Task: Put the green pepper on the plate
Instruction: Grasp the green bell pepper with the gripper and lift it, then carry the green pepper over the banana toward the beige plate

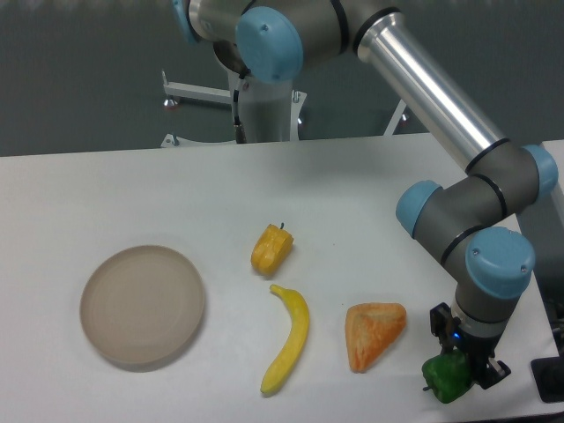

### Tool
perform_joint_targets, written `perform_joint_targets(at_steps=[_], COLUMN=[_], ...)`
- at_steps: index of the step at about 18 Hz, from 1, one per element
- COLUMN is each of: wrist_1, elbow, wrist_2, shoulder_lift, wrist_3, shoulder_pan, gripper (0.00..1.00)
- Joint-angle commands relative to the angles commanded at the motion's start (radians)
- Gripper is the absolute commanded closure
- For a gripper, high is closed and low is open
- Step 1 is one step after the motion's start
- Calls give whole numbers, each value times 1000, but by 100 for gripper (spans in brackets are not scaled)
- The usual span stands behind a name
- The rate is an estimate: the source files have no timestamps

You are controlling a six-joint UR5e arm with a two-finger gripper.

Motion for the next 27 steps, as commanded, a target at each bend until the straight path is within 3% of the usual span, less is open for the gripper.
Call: perform_joint_targets(at_steps=[8, 10, 13, 17, 21, 27], wrist_1=[-5, -9, -32, -124, -133, -112], elbow=[-18, -37, -118, -244, -371, -527], wrist_2=[0, -2, -9, -14, -18, -132], shoulder_lift=[18, 38, 110, 245, 345, 423], wrist_3=[-11, -78, -165, -382, -546, -918], shoulder_pan=[-6, -12, -26, -75, -133, -268], gripper=[62, 62, 62, 62, 63, 64])
